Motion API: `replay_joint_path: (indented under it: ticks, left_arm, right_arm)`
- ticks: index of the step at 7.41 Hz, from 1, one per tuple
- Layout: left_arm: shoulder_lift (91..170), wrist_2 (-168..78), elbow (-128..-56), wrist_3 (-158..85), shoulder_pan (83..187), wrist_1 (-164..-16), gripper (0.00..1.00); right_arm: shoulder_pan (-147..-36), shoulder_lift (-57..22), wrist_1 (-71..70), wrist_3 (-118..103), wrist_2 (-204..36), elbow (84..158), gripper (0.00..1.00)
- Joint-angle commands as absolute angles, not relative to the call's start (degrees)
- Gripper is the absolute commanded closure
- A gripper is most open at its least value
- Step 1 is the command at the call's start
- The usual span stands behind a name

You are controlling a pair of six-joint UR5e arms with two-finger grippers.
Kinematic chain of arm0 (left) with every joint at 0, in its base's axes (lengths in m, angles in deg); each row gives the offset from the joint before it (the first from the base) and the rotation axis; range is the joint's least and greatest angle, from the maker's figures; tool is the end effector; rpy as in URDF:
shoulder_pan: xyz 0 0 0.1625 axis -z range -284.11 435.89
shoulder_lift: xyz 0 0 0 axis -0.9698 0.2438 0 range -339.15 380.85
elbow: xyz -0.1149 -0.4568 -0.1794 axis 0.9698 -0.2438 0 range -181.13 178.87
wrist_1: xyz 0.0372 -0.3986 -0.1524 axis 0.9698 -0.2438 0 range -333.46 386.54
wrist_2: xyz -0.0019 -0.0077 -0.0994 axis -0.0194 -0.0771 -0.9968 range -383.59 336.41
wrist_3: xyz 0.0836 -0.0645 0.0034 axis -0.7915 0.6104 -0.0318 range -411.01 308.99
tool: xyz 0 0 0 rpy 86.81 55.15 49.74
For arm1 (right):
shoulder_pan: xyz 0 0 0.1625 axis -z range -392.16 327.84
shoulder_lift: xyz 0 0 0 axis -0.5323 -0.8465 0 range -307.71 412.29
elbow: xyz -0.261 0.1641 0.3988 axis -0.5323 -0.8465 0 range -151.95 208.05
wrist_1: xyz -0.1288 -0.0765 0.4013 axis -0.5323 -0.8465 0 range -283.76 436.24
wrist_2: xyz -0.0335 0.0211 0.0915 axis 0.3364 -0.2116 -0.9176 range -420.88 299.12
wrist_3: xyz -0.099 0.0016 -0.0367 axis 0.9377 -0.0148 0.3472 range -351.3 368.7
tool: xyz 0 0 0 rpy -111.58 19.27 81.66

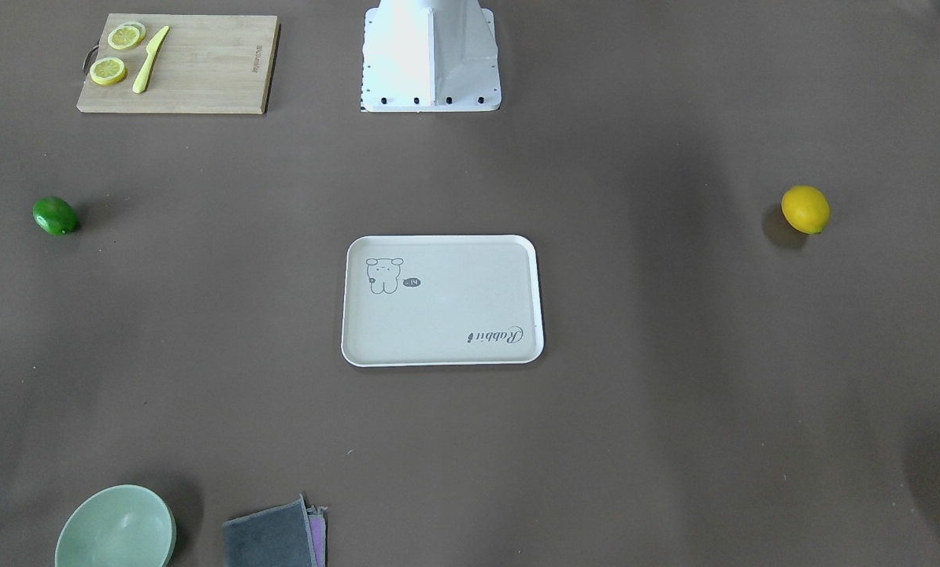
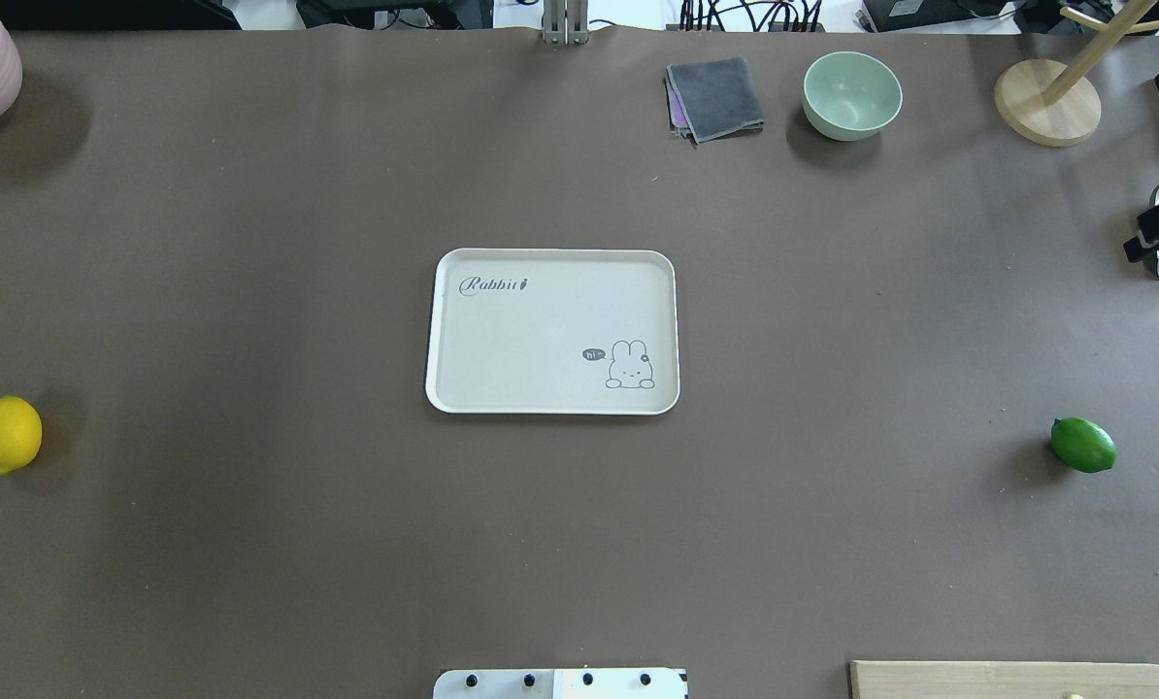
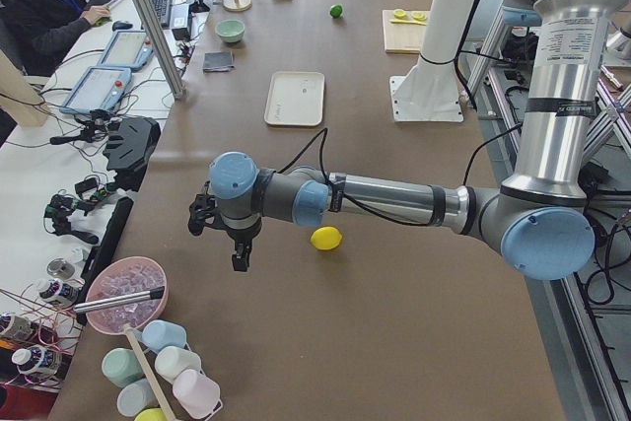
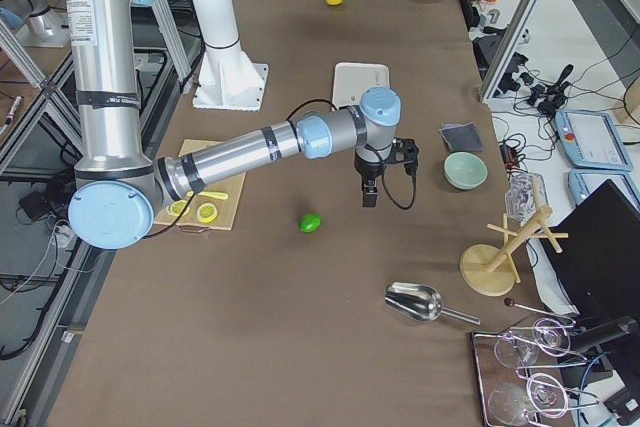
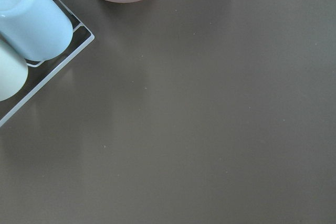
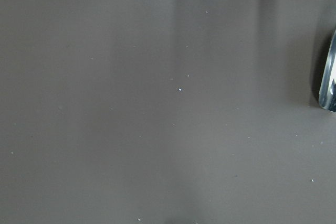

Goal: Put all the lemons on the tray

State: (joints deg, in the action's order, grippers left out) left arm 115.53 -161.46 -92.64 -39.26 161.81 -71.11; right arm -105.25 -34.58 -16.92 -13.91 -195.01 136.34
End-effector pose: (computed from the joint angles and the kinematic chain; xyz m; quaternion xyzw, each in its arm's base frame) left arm -0.0150 -0.5621 0.6660 0.0536 0.4140 -0.0119 0.9086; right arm -0.0955 -0.5196 0.5580 0.0130 -0.3988 -0.0141 0.9169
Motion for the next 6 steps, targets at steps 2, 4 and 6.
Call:
replay_joint_path:
  ticks: [2,4,6]
  left_arm:
    - [114.6,-161.7,-93.4,-21.8,152.9,-80.9,0.02]
    - [108.8,-164.2,-96.0,-20.5,150.0,-81.0,0.02]
    - [106.3,-168.1,-96.1,-19.6,147.8,-80.8,0.02]
  right_arm:
    - [-99.5,-32.4,-16.8,-22.0,-195.0,136.4,0.0]
    - [-95.8,-30.5,-16.8,-27.7,-194.4,136.6,0.0]
    - [-94.0,-30.5,-16.9,-28.0,-193.7,136.5,0.0]
